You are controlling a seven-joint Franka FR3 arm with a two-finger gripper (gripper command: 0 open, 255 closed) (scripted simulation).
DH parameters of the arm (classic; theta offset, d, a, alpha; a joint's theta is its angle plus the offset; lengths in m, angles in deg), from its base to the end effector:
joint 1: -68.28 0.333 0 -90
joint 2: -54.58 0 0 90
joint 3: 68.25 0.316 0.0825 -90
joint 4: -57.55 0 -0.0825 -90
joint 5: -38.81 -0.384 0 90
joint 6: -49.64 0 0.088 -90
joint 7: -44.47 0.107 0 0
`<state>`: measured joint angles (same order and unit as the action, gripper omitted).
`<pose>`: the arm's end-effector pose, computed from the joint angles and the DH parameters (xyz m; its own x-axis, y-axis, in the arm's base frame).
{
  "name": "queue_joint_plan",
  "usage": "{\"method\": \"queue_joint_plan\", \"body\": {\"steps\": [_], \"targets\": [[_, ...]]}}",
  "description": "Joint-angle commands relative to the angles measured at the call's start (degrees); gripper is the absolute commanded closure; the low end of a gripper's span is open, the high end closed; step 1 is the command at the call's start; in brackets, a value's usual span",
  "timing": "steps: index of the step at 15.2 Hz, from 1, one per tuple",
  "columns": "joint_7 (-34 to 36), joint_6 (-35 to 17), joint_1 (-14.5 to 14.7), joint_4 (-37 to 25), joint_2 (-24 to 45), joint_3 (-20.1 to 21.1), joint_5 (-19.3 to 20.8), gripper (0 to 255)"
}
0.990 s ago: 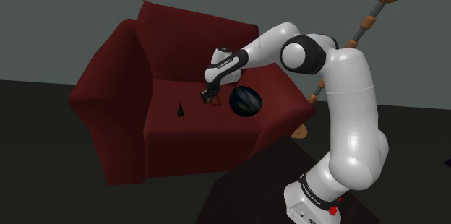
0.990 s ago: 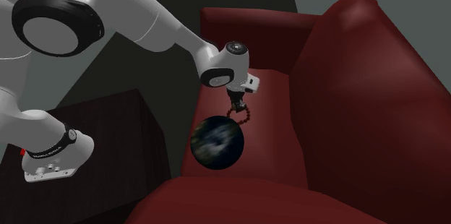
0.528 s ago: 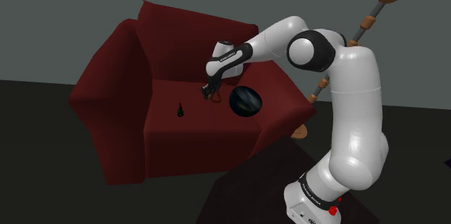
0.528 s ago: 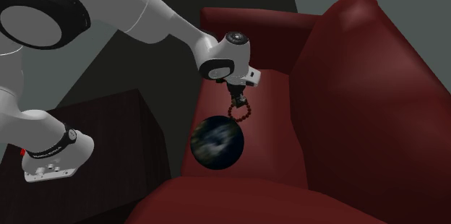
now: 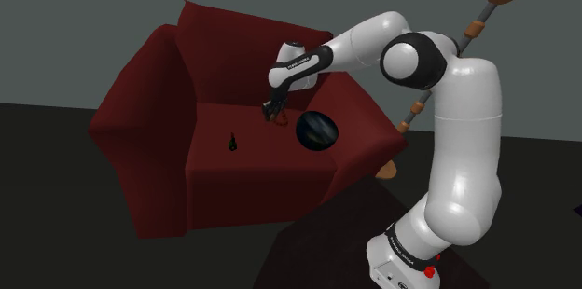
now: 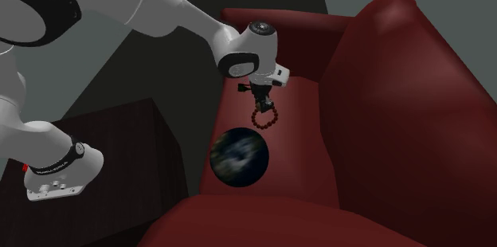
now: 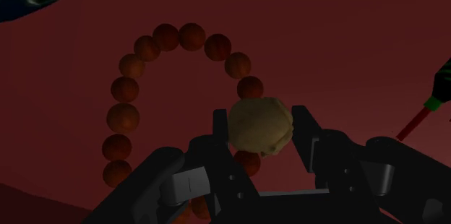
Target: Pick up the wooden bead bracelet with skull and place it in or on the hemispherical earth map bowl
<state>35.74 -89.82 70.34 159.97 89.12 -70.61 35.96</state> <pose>0.6621 -0.0012 0.2194 0.9921 0.1173 0.0453 0.1176 -0.9931 -0.0038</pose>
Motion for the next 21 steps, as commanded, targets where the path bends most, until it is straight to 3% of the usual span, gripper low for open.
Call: {"method": "queue_joint_plan", "body": {"steps": [1, 21], "targets": [[0.0, 1.0, 0.0, 0.3, -1.3, -0.1, 0.1, 255], [0.5, 12.7, 0.3, -2.3, -10.3, -0.5, 0.7, 255]]}}
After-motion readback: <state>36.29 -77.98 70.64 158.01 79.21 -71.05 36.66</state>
